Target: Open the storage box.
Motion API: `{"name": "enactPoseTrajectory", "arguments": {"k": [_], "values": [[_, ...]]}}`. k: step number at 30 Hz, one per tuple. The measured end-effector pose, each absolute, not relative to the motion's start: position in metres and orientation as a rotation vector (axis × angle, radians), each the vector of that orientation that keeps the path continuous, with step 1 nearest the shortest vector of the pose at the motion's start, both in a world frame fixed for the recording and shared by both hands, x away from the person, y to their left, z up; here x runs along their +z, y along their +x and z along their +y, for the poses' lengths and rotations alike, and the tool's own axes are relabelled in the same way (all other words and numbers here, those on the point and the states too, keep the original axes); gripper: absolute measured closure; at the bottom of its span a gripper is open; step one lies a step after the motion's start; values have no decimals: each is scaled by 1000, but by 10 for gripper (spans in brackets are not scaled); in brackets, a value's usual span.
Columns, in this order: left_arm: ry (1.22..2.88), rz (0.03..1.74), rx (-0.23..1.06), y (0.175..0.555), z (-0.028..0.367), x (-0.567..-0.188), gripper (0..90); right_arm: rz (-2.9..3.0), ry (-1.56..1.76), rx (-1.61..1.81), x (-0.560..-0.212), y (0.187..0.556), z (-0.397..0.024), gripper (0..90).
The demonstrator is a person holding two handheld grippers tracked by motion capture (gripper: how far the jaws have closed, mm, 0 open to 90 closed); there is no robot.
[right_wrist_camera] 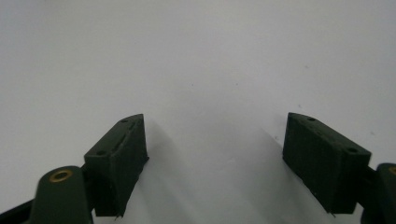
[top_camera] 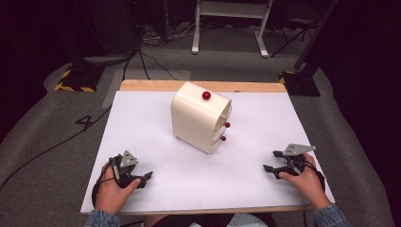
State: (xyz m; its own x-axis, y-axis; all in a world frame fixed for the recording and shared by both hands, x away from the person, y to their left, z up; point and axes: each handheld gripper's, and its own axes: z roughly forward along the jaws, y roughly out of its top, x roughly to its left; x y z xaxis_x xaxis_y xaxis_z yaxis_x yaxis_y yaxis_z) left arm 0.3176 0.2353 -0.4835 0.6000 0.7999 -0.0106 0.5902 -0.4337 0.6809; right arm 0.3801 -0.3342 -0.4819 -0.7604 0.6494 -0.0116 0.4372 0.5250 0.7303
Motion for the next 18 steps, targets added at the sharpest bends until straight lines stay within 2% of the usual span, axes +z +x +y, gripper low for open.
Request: {"name": "enactPoseTrajectory", "arguments": {"k": [18], "values": [[2174,1092,411,318,236,-483,163,2480,920,1070,-482,380,-334,222]]}}
